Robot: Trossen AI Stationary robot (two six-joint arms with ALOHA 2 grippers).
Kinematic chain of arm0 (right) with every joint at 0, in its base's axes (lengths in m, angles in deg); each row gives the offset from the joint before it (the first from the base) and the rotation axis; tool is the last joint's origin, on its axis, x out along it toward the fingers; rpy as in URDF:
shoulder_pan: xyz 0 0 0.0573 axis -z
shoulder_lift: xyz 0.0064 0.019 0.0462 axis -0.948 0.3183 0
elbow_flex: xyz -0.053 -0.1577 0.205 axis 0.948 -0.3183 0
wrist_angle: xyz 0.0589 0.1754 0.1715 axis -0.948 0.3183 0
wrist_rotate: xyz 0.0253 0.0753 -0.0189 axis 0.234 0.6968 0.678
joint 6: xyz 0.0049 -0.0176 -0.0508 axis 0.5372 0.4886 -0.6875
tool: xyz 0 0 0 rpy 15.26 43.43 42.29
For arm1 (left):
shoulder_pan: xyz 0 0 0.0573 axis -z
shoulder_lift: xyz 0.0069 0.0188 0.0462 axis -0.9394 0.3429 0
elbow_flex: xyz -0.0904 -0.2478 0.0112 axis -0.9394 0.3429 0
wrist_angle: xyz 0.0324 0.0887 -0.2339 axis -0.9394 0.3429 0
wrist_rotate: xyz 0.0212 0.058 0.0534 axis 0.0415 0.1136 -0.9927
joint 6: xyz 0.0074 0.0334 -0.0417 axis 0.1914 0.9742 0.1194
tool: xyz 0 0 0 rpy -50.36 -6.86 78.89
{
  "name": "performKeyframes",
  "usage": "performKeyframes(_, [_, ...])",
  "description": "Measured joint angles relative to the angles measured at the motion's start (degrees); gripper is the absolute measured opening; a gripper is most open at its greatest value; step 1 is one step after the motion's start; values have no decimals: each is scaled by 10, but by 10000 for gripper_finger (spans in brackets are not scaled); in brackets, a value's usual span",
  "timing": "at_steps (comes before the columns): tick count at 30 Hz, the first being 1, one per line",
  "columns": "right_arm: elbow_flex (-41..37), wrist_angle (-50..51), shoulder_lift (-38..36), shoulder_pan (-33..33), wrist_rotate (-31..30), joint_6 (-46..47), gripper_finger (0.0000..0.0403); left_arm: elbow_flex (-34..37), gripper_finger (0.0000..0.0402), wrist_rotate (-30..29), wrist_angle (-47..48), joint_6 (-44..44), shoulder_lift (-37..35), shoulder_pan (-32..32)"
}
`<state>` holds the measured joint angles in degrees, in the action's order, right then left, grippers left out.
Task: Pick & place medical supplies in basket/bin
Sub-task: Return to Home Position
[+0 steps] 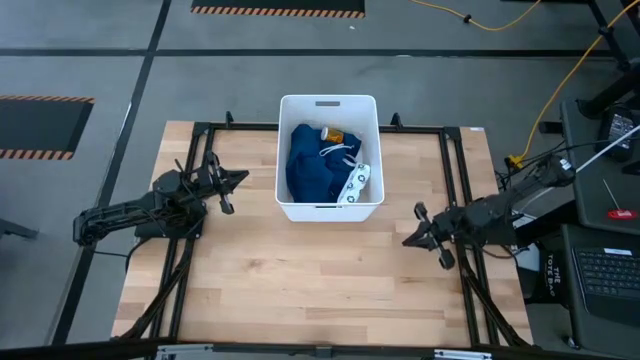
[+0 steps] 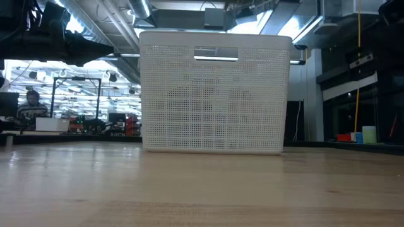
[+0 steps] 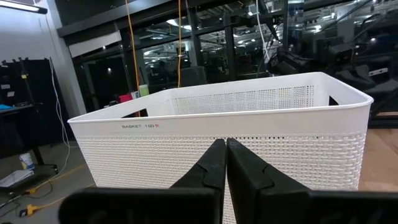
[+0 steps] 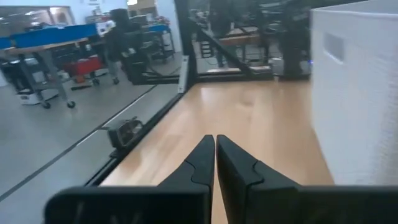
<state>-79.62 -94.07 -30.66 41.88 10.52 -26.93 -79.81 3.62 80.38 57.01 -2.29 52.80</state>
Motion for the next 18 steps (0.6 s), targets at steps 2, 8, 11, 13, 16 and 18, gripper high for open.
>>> performKeyframes(2, [0,47,-34,18,10,5,21,0,10,0,0,0,0,0])
performKeyframes(8, [0,153,-115,41,47,-11,21,0,12,0,0,0,0,0])
performKeyframes(11, [0,159,-147,41,79,-57,21,0,9,0,0,0,0,0])
performKeyframes(13, [0,164,-171,42,103,-110,21,0,7,0,0,0,0,0])
performKeyframes(16, [0,164,-201,43,118,-152,21,0,7,0,0,0,0,0])
performKeyframes(18, [0,162,-202,43,118,-153,21,0,8,0,0,0,0,0])
